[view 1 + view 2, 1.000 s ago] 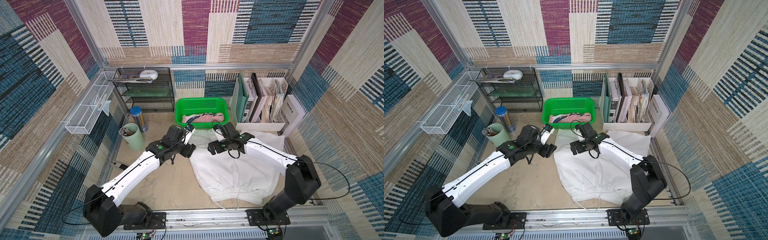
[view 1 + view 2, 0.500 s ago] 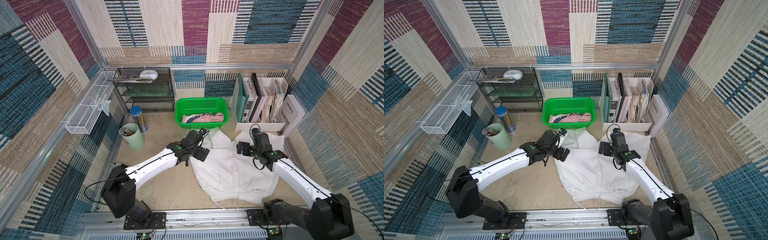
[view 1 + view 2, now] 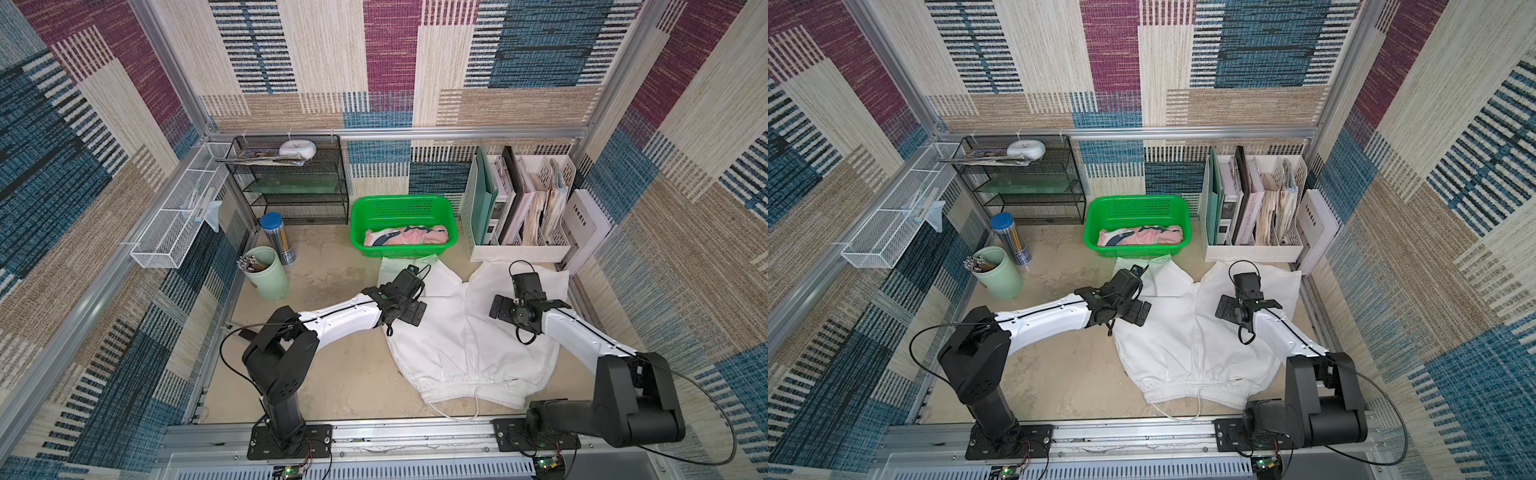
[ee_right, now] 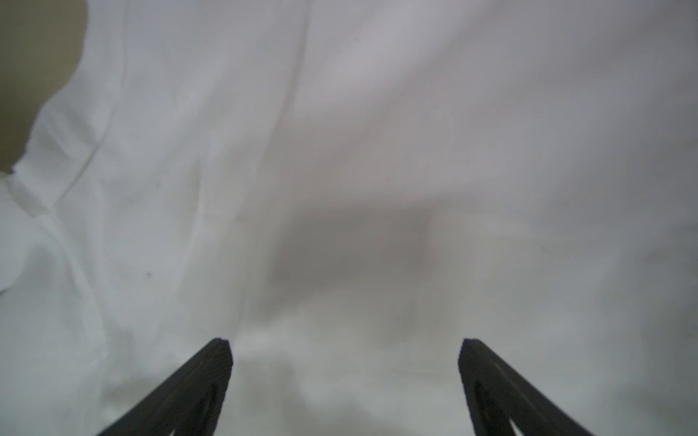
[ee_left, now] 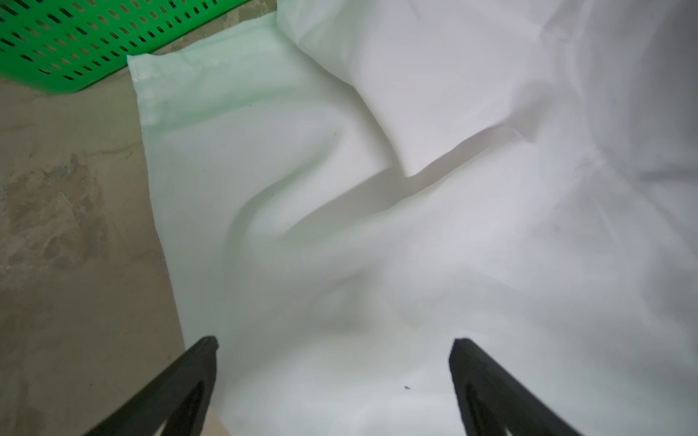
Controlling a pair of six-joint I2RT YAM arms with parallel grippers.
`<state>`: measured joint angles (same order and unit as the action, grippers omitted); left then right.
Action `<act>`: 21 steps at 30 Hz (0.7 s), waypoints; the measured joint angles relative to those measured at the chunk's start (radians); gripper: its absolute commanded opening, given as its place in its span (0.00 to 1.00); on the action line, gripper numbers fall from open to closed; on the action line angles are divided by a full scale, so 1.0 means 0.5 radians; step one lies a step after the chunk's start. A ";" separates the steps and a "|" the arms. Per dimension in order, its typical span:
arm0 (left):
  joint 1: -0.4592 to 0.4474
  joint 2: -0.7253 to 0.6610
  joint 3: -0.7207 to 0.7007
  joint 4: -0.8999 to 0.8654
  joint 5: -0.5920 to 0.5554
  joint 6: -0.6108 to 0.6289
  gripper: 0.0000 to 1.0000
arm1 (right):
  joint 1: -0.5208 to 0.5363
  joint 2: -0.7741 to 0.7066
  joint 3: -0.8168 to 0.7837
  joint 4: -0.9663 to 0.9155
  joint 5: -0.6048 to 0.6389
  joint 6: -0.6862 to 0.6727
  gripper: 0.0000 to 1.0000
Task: Roll up the shorts
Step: Move the shorts from the center of the board.
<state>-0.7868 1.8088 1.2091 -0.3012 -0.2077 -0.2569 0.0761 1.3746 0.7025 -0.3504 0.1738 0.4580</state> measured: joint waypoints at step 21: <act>0.472 0.016 -0.326 0.050 0.211 -0.331 0.64 | 0.106 0.583 0.215 0.338 0.114 -0.038 0.94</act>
<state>-0.5507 1.8168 1.0462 -0.2760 -0.1024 -0.4225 0.1291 1.6661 0.8101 -0.1814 0.2310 0.4389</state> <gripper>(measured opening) 0.628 0.936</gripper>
